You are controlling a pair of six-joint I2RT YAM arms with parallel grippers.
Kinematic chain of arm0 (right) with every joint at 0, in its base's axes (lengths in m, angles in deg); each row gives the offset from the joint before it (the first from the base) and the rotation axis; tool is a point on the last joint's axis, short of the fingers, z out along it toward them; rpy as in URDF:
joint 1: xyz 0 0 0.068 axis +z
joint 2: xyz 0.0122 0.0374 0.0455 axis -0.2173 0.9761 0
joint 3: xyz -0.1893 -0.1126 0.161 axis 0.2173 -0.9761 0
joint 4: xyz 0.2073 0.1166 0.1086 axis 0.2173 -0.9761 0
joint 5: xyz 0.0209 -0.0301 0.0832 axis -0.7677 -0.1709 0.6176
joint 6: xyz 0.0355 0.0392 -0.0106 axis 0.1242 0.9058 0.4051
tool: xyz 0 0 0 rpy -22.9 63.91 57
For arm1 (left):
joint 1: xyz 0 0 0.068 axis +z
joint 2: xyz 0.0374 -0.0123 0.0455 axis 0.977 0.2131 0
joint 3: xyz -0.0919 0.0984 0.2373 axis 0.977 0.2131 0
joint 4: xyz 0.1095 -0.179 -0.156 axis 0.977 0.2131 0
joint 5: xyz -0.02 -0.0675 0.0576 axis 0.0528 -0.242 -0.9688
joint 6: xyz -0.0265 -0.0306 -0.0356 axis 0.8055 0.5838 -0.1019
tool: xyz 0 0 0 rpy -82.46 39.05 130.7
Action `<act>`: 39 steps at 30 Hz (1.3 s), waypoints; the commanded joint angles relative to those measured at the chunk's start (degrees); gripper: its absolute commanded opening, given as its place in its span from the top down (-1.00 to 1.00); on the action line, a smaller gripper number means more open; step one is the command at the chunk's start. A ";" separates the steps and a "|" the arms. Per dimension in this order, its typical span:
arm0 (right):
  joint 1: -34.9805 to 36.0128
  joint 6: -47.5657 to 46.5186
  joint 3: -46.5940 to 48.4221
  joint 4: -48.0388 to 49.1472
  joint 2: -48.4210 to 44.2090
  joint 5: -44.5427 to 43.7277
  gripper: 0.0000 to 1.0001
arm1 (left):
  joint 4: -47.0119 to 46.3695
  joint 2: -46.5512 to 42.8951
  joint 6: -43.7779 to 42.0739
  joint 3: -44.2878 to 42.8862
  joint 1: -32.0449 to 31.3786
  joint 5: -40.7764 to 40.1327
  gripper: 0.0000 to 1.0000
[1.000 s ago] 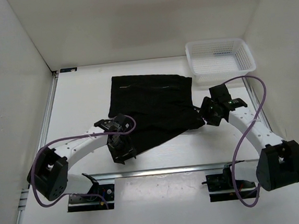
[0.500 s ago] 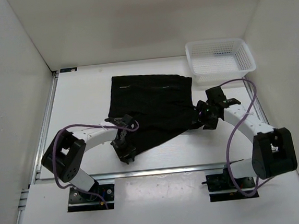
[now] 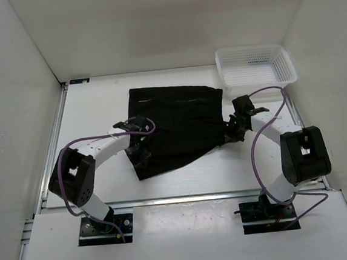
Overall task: Fold and stack the shorts
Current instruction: Flatten the shorts out
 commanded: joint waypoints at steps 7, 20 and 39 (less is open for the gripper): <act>-0.51 -1.25 33.95 -8.84 2.54 -0.12 1.00 | 11.59 -3.15 -13.65 -31.92 16.09 -11.56 0.79; -1.04 -0.72 22.98 -10.00 -2.92 -3.72 1.00 | 5.19 -5.71 -18.49 -21.94 5.23 6.97 0.79; -5.52 -4.85 27.38 -12.37 1.12 -1.44 1.00 | 2.81 24.61 -9.78 -36.34 -22.66 -7.08 -0.77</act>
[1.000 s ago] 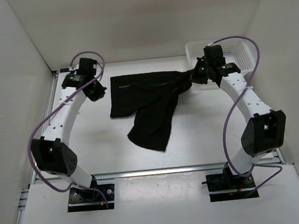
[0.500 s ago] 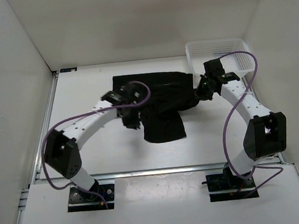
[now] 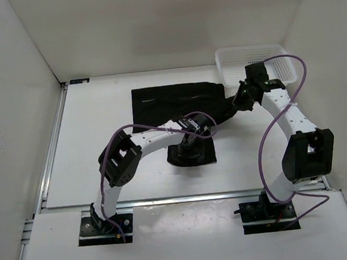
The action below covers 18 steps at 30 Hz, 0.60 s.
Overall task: Fold and stack the shorts
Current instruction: Flatten the shorts out
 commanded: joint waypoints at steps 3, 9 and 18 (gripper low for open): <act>-1.11 -2.15 0.29 -0.61 -0.65 1.65 1.00 | -0.01 2.29 0.65 -4.02 1.46 -6.34 -0.77; -1.63 -2.15 -1.37 -0.61 -1.80 2.17 1.00 | -1.33 6.16 -0.57 -4.65 4.09 -4.94 -0.02; -1.64 -2.15 -3.05 -1.22 -3.64 5.77 1.00 | 2.88 -9.70 -5.48 5.98 15.75 -11.96 0.79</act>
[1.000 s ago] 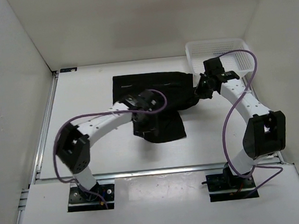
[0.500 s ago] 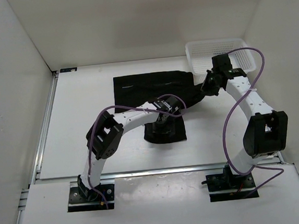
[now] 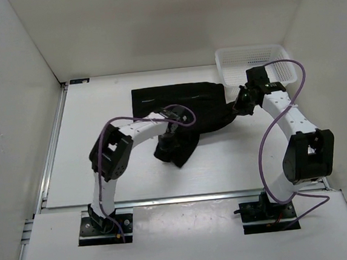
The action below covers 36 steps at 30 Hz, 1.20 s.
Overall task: Fold and stack the shorts
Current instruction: Flatten the shorts out
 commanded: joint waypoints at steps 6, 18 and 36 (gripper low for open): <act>-0.28 2.52 -8.56 -0.83 -11.39 8.62 1.00 | 9.77 -14.15 -11.00 -2.20 14.70 -11.88 0.79; -0.28 4.20 -26.25 -0.83 -23.20 2.66 -0.21 | 9.45 -15.99 -11.62 -0.19 19.64 -3.72 -1.00; -0.28 1.47 -32.57 -0.48 -27.07 4.75 0.46 | 0.40 -40.96 4.11 34.77 23.06 15.16 -0.46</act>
